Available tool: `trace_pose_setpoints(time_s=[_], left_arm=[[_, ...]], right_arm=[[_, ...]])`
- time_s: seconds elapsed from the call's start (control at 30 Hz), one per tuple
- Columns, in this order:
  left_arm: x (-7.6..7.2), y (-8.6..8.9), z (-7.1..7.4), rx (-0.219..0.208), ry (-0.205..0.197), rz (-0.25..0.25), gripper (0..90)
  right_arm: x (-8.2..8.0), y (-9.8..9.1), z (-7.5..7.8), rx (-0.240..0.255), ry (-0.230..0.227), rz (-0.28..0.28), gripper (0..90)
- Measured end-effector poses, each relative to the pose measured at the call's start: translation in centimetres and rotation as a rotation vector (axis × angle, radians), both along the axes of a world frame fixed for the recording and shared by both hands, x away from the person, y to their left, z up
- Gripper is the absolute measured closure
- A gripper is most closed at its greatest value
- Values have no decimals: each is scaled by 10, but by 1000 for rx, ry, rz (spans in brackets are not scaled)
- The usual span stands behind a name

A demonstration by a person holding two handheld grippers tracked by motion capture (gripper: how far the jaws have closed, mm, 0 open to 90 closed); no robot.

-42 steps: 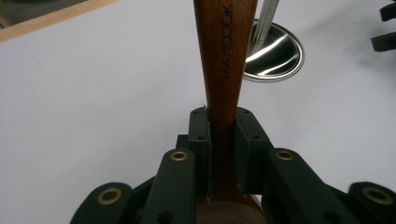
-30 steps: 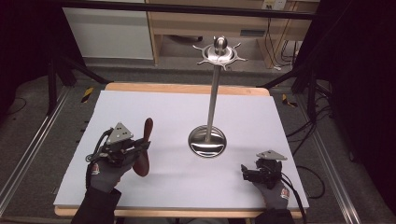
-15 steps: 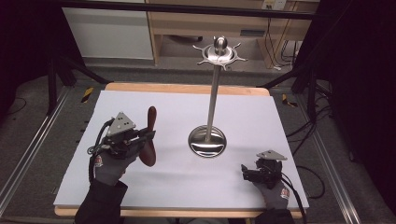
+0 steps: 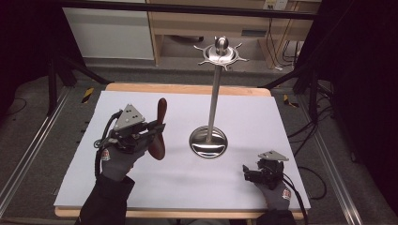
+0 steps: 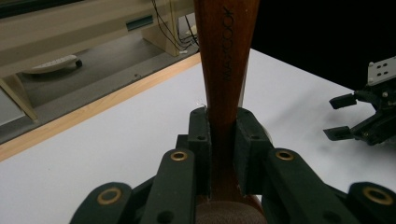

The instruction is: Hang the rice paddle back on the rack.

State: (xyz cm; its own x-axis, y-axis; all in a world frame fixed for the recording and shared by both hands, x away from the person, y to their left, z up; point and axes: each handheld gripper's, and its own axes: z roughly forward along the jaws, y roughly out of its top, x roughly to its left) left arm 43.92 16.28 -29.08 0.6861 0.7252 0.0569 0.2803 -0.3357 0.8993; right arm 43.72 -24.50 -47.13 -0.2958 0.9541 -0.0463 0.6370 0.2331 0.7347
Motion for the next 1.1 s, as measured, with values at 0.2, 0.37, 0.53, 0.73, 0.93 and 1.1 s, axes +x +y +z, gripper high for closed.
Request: trace_pose_setpoints(time_s=[0.2, 0.37, 0.53, 0.73, 0.93, 1.1], left_arm=[[3, -5, 6, -6, -5, -10, 778], [6, -12, 13, -19, -9, -25, 778], [9, -21, 24, -27, -21, -37, 778], [13, -26, 33, -30, -46, -40, 778], [19, -27, 37, -48, -37, -38, 778], [23, -29, 41, -60, -22, -42, 778]], right_arm=[[0, 0, 0, 4, 2, -2, 99], [0, 0, 0, 6, -1, -2, 99], [0, -1, 1, 15, -6, -4, 98], [0, -1, 1, 12, -10, -2, 98], [0, -1, 1, 12, -11, -2, 98], [0, -1, 1, 12, -8, -3, 98]])
